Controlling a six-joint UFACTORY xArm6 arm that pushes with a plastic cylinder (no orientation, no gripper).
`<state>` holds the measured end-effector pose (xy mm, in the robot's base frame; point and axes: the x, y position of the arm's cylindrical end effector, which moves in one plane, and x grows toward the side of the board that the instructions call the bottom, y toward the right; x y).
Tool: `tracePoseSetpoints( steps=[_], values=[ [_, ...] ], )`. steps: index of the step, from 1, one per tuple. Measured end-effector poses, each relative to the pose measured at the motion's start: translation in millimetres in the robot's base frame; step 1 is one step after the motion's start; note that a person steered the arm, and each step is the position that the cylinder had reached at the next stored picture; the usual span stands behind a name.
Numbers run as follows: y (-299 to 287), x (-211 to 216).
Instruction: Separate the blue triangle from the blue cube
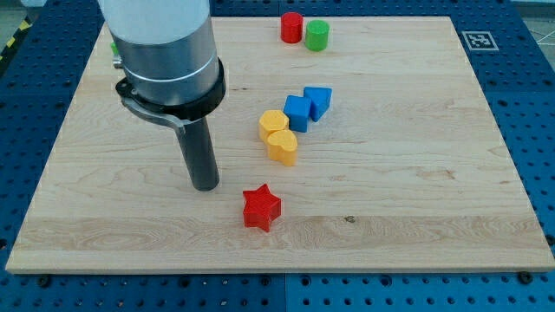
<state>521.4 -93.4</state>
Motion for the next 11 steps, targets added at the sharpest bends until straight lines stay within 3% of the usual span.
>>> tracePoseSetpoints(
  steps=[1, 3, 4, 8, 11],
  values=[
    [14.2, -26.8],
    [16.7, -34.2],
    [20.7, -80.9],
    [75.8, -156.0],
    [126.5, -151.1]
  ],
)
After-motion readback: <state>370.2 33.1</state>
